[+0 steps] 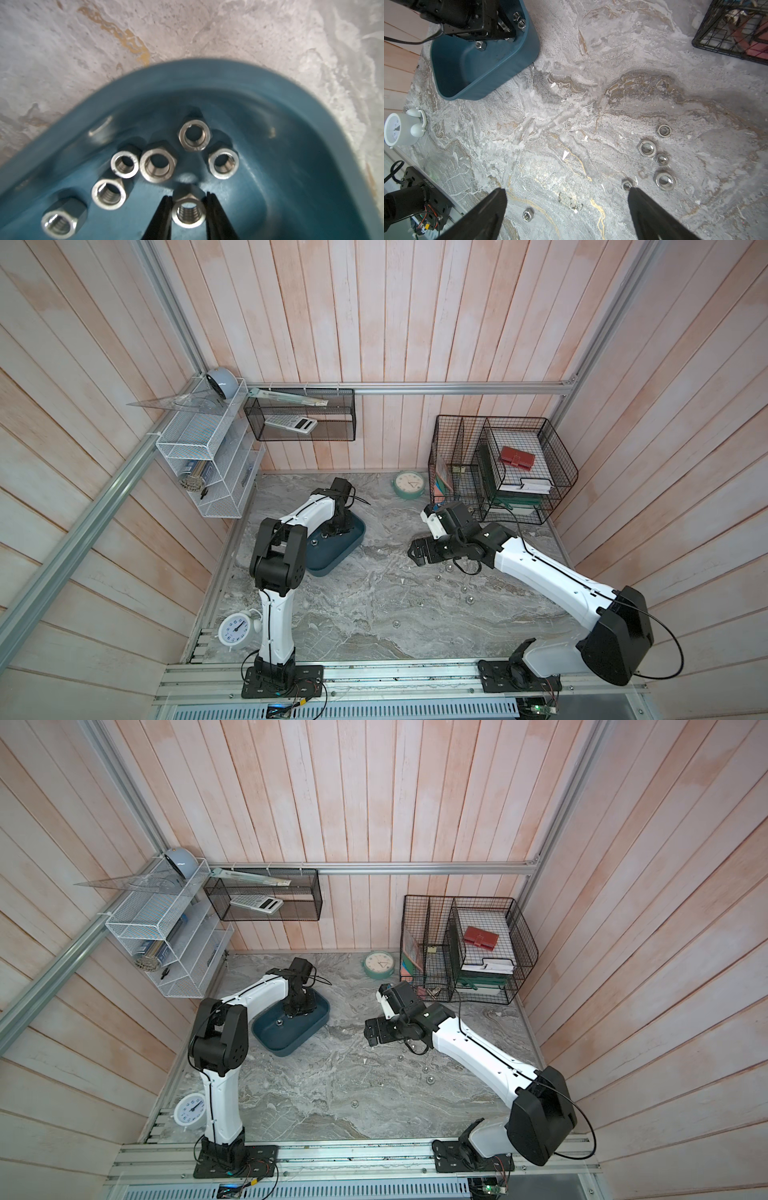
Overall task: Put the nuts on the desktop into the storage box
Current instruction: Place the nut in the storage box, then move the storage box to the center of the board.
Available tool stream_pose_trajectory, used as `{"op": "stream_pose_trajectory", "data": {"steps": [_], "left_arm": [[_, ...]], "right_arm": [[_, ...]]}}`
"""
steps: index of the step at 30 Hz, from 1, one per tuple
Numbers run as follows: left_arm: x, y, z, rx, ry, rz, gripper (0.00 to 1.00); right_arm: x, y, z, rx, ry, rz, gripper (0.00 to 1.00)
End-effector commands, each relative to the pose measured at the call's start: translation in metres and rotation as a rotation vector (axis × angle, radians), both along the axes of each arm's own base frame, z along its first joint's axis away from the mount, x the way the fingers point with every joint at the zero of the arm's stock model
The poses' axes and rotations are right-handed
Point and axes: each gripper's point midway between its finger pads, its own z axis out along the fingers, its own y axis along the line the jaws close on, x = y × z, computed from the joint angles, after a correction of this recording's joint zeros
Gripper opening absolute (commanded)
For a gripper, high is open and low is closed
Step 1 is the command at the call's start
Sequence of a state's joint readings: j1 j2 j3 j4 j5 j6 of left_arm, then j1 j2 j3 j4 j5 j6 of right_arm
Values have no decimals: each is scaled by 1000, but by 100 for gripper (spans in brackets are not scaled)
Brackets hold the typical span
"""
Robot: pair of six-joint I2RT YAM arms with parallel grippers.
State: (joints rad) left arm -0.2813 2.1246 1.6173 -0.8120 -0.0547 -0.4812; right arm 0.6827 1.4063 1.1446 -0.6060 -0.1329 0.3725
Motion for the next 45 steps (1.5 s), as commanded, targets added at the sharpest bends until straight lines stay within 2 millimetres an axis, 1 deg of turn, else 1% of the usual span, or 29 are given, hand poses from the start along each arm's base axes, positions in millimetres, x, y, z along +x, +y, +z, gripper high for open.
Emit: {"op": "stream_pose_trajectory", "data": {"steps": [1,4,6,7,15,19,21,23,26,28,29,34,39,45], "left_arm": [[12,-2,0,-12,-15,-13,24],[13,-3,-2,-14,-9,-13,29],[11,-3,1,-21,-11,-11,37],[10,-3,3,-22,-14,-11,40],[-4,-1,26,-50,-52,10,54],[-8,-2,32,-64,-67,14,66],[-7,-3,32,-71,-68,14,71],[-5,-5,31,-79,-70,11,78],[1,-10,31,-86,-76,6,82],[3,-15,29,-91,-74,-5,91],[4,-19,29,-94,-73,-13,93],[2,-40,28,-110,-71,-59,93],[-7,-65,26,-130,-63,-102,93],[-25,-101,26,-163,-51,-179,93]], "right_arm": [[4,3,5,8,-2,2,98],[3,2,6,7,-2,4,98],[3,1,6,7,-2,3,98],[3,1,6,9,-3,3,98],[1,2,6,24,2,5,98],[0,3,6,33,5,9,98],[-1,3,6,36,6,9,98],[-1,2,7,34,1,5,98],[-2,-1,8,31,-7,-4,98],[-2,-3,8,27,-11,-13,98],[-2,-5,8,23,-17,-21,98],[1,-17,11,-2,-52,-73,98],[6,-41,12,-31,-94,-170,98],[9,-71,12,-3,-105,-294,98]]}}
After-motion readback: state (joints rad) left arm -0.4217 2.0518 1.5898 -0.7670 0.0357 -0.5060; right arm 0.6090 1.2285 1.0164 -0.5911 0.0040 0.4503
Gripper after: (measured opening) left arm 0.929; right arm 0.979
